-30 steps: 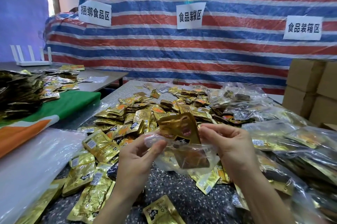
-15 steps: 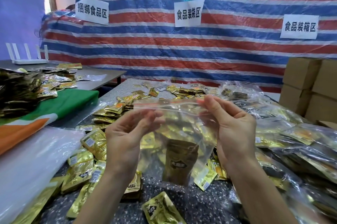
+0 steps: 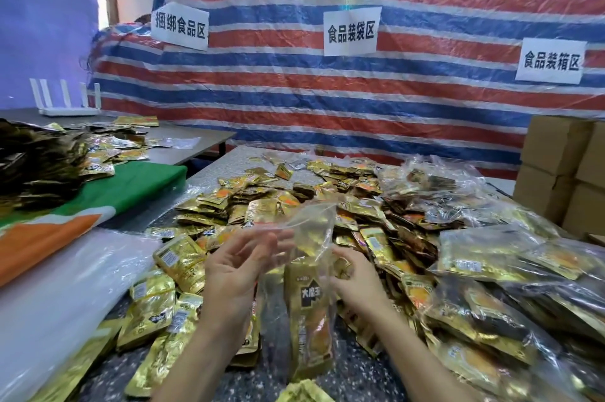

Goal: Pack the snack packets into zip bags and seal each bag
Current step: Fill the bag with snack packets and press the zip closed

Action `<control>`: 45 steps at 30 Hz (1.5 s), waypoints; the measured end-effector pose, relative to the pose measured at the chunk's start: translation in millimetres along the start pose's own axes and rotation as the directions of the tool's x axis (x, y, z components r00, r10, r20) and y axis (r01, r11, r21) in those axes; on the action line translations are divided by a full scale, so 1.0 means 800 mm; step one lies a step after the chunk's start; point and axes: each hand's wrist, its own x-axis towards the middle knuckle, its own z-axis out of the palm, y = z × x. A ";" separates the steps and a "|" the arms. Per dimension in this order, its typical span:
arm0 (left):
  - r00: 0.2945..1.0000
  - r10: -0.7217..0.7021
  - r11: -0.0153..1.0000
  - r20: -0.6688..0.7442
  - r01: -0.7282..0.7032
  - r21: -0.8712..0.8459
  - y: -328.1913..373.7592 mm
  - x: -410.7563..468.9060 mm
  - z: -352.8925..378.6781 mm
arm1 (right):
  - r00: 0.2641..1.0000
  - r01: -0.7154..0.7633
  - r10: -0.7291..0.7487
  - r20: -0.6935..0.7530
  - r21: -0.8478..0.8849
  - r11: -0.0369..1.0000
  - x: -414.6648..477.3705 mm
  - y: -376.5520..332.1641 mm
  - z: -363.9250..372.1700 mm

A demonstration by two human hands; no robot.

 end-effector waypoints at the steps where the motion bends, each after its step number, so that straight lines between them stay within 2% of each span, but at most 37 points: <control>1: 1.000 -0.019 0.999 -0.006 0.019 -0.032 -0.001 0.001 -0.001 | 1.000 0.001 0.000 0.011 -0.092 0.996 0.005 0.001 0.008; 5: 0.995 -0.092 0.978 -0.024 0.085 -0.191 -0.003 0.003 -0.005 | 0.993 -0.093 0.069 -0.093 -0.286 0.954 0.016 -0.003 0.027; 9: 0.996 -0.092 0.967 -0.018 0.085 -0.238 0.000 0.007 -0.010 | 0.971 -0.020 -0.069 -0.230 -0.361 0.932 0.012 0.001 0.033; 14: 0.996 -0.083 0.952 -0.012 0.076 -0.297 0.000 0.010 -0.011 | 0.893 0.125 -0.146 -0.425 -0.078 0.989 0.006 -0.002 0.012; 17: 0.997 -0.069 0.954 -0.016 0.061 -0.292 0.001 0.009 -0.008 | 0.856 0.150 -0.016 -0.517 0.217 0.965 0.001 -0.011 -0.004; 18: 0.997 -0.076 0.956 -0.004 0.072 -0.285 0.002 0.008 -0.006 | 0.858 0.134 0.079 -0.507 0.370 0.919 -0.002 -0.016 -0.011; 19: 0.996 -0.089 0.954 0.015 0.089 -0.286 0.003 0.007 -0.006 | 0.870 0.116 0.182 -0.458 0.549 0.828 -0.004 -0.022 -0.019; 21: 0.993 -0.113 0.949 0.041 0.120 -0.292 0.004 0.005 -0.003 | 0.924 0.072 0.286 -0.253 0.851 0.521 -0.007 -0.031 -0.037; 23: 0.991 -0.117 0.950 0.059 0.129 -0.285 0.005 0.004 0.001 | 0.982 0.027 0.175 -0.075 0.965 0.261 -0.012 -0.040 -0.053; 25: 0.990 -0.109 0.950 0.094 0.131 -0.283 0.005 0.004 0.004 | 1.000 0.005 -0.001 -0.005 0.985 0.172 -0.017 -0.050 -0.063; 27: 0.986 -0.111 0.947 0.128 0.144 -0.286 0.006 0.005 0.006 | 0.979 -0.019 -0.196 0.056 0.982 0.188 -0.022 -0.064 -0.073; 30: 0.980 -0.102 0.950 0.172 0.147 -0.275 0.006 0.005 0.008 | 0.910 -0.036 -0.385 0.156 0.953 0.300 -0.028 -0.080 -0.086; 32: 0.980 -0.060 0.956 0.189 0.111 -0.272 0.009 0.005 0.008 | 0.921 -0.025 -0.349 0.170 0.924 0.382 -0.034 -0.087 -0.093; 35: 0.987 -0.013 0.977 0.162 0.047 -0.206 0.017 0.006 0.007 | 0.973 0.043 -0.218 0.069 0.882 0.470 -0.042 -0.094 -0.101; 37: 0.989 0.016 0.992 0.147 0.003 -0.130 0.019 0.006 0.008 | 0.983 0.118 -0.184 -0.024 0.846 0.520 -0.045 -0.098 -0.103; 39: 0.984 0.100 0.995 0.147 -0.103 0.013 0.022 0.007 0.006 | 0.978 0.174 -0.193 -0.075 0.805 0.567 -0.049 -0.102 -0.107; 42: 0.934 0.251 0.915 0.254 -0.314 0.254 0.025 0.008 0.000 | 0.965 0.233 -0.239 -0.106 0.761 0.606 -0.056 -0.103 -0.114; 45: 0.890 0.290 0.852 0.353 -0.408 0.328 0.030 0.005 -0.003 | 0.959 0.244 -0.268 -0.092 0.748 0.617 -0.060 -0.100 -0.120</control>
